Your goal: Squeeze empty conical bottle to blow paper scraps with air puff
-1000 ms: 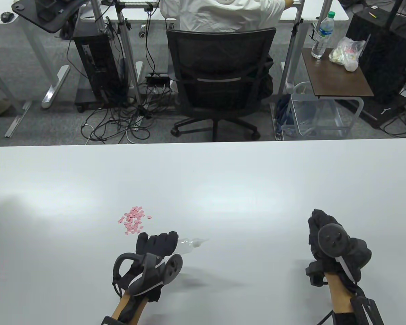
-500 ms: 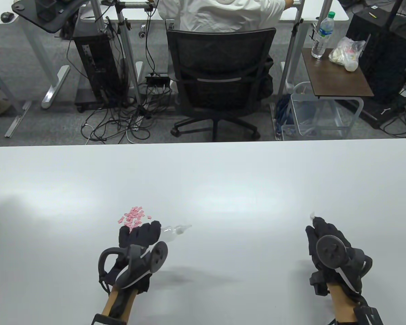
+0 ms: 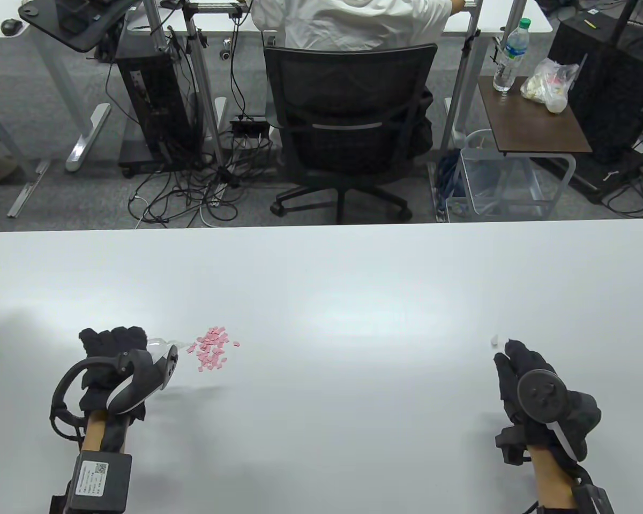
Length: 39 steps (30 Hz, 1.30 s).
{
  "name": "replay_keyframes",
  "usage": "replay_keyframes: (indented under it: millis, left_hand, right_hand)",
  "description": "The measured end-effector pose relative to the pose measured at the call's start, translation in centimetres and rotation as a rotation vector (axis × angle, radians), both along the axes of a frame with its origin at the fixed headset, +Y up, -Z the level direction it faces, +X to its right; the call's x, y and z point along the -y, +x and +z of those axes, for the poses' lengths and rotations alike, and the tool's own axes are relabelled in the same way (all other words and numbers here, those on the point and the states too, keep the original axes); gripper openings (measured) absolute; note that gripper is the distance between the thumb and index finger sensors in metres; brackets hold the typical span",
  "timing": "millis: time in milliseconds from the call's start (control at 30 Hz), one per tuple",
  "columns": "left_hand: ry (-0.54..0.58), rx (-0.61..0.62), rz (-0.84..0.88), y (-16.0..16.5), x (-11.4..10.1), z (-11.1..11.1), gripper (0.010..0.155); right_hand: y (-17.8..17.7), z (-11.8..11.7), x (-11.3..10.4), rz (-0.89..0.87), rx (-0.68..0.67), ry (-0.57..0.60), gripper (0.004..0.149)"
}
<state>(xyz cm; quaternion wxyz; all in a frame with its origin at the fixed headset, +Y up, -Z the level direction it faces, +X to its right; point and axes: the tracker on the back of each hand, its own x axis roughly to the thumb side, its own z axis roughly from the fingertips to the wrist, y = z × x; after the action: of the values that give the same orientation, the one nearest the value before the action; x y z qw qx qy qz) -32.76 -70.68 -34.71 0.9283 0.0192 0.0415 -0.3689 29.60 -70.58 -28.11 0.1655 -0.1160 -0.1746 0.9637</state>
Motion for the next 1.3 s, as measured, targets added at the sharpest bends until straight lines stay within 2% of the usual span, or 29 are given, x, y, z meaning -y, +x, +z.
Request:
replay_keyframes:
  millis: [67,200,333,467,533,633,767,867,933,1000,1067,1133,1200,1300]
  left_hand:
    - [-0.018,0.008,-0.045,-0.7,1.0,0.0,0.075]
    - [-0.031,-0.004,-0.014,-1.5,2.4,0.0,0.075]
    - [-0.023,0.034,-0.074,-1.1,2.6,-0.2,0.075]
    - [0.001,0.089,-0.086,-0.4,3.0,-0.3,0.068]
    - [0.000,0.074,-0.084,-0.4,3.2,-0.3,0.070]
    - [0.018,0.074,-0.104,-0.5,3.1,-0.2,0.074]
    - [0.049,0.082,-0.125,-0.6,2.6,0.0,0.067]
    - [-0.022,-0.038,-0.084,-0.8,2.7,-0.1,0.073]
    - [0.034,0.018,-0.087,-0.8,2.7,0.2,0.075]
    - [0.015,0.015,-0.095,-0.6,2.7,0.2,0.071]
    - [0.034,0.072,-0.069,-0.3,2.6,0.5,0.068]
    - [0.019,0.024,-0.027,-0.3,2.7,0.6,0.070]
    - [0.081,0.072,-0.010,0.0,2.6,0.9,0.074]
    - [0.072,0.066,-0.032,0.5,2.4,0.9,0.069]
  right_hand:
    - [0.2,0.0,0.1,-0.007,0.007,-0.005,0.049]
    - [0.4,-0.1,0.3,-0.031,-0.013,-0.003,0.052]
    - [0.4,-0.1,0.5,-0.024,-0.014,-0.013,0.052]
    - [0.4,-0.2,0.6,-0.027,-0.015,-0.003,0.053]
    - [0.5,-0.2,0.6,-0.021,-0.010,-0.003,0.053]
    - [0.5,-0.2,0.6,-0.025,-0.014,-0.005,0.053]
    - [0.6,-0.2,0.6,-0.031,-0.015,0.001,0.053]
    - [0.7,-0.2,0.6,-0.038,-0.012,0.003,0.053]
    - [0.7,-0.2,0.7,-0.043,-0.012,-0.001,0.053]
    - [0.7,-0.2,0.7,-0.042,-0.014,-0.004,0.054]
    - [0.7,-0.2,0.7,-0.040,-0.015,-0.006,0.054]
    - [0.7,-0.2,0.7,-0.043,-0.014,-0.006,0.054]
    - [0.7,-0.2,0.7,-0.045,-0.014,-0.007,0.054]
    - [0.7,-0.2,0.8,-0.041,-0.013,-0.013,0.054]
